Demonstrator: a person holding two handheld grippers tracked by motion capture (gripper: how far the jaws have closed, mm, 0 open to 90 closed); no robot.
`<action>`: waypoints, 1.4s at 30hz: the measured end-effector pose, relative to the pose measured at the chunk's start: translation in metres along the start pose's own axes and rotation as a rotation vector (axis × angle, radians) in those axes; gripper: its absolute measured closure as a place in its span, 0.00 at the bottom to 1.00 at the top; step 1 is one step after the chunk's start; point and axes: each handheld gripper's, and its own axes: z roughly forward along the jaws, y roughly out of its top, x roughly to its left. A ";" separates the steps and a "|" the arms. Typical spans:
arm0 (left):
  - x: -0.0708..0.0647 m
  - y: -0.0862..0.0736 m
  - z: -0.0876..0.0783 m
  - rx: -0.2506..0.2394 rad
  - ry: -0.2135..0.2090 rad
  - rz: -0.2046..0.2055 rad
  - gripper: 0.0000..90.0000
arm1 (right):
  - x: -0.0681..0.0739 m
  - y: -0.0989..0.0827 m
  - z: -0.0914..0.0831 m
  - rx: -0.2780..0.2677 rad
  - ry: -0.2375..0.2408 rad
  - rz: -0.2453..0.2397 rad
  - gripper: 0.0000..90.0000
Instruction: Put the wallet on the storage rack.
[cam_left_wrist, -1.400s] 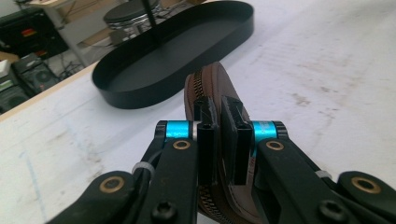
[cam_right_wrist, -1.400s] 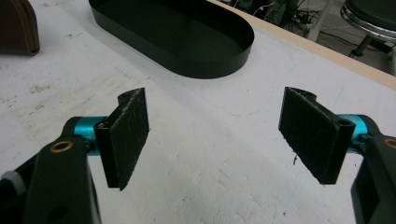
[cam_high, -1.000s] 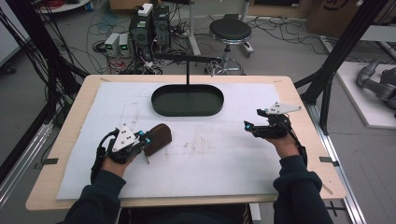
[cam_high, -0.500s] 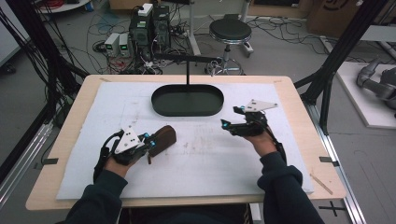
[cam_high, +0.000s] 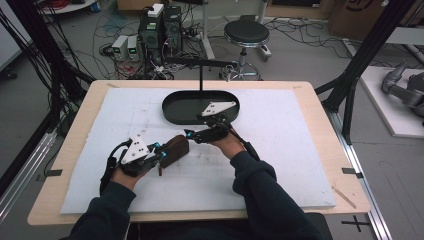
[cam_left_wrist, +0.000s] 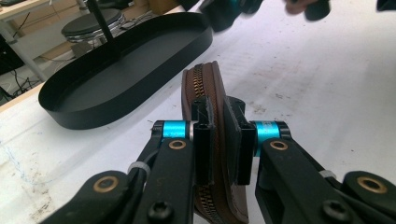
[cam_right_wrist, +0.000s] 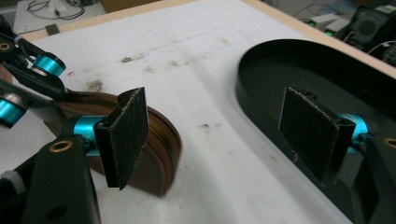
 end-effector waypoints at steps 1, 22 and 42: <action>0.000 0.000 0.000 0.000 -0.001 -0.003 0.91 | 0.002 0.001 0.006 0.005 0.015 -0.001 0.27; 0.021 -0.019 0.014 0.083 -0.014 -0.277 0.33 | 0.006 0.002 0.017 0.040 0.033 -0.013 0.28; 0.046 0.011 0.016 -0.012 -0.031 -0.307 0.74 | -0.037 -0.034 -0.115 0.003 -0.196 -0.024 0.27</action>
